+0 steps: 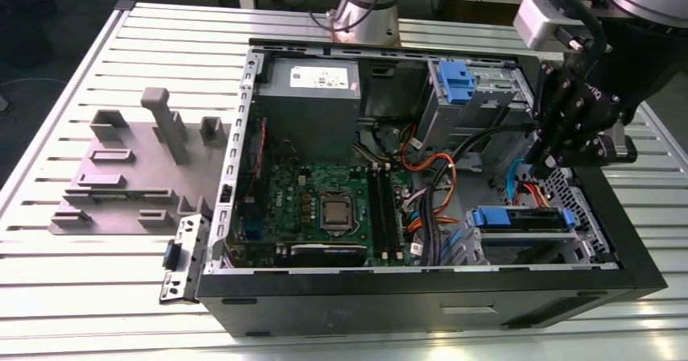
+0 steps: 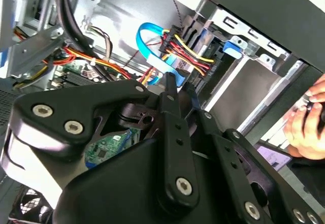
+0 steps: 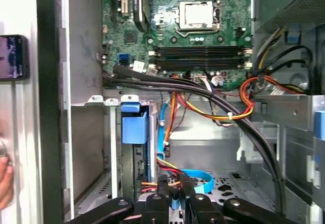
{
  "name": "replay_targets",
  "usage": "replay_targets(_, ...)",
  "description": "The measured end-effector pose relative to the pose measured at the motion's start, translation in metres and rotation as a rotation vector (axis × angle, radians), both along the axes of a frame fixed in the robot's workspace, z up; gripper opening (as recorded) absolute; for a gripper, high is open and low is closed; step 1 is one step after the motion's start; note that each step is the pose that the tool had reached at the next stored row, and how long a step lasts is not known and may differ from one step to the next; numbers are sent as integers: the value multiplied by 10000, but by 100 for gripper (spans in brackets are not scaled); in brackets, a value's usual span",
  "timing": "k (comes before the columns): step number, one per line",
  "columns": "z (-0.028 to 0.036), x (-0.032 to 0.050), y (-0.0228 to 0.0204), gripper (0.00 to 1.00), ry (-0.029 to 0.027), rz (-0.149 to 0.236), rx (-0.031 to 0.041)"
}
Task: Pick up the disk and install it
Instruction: 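Insert the second disk wire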
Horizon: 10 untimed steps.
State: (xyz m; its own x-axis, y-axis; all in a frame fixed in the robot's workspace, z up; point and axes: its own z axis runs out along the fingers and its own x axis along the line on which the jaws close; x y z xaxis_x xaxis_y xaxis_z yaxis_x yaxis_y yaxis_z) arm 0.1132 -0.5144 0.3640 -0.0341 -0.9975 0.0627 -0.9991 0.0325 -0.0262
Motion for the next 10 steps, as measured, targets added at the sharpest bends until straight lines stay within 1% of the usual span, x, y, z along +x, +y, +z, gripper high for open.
replay_targets(2,-11,8,3,24,11,0,-173)
replay_targets(3,-19,13,4,24,17,-1,-240)
replay_targets(4,-30,17,4,24,21,0,-271)
replay_targets(6,-58,20,4,22,23,1,-283)
replay_targets(7,-74,20,4,16,24,1,-284)
replay_targets(10,-98,22,0,16,24,6,-285)
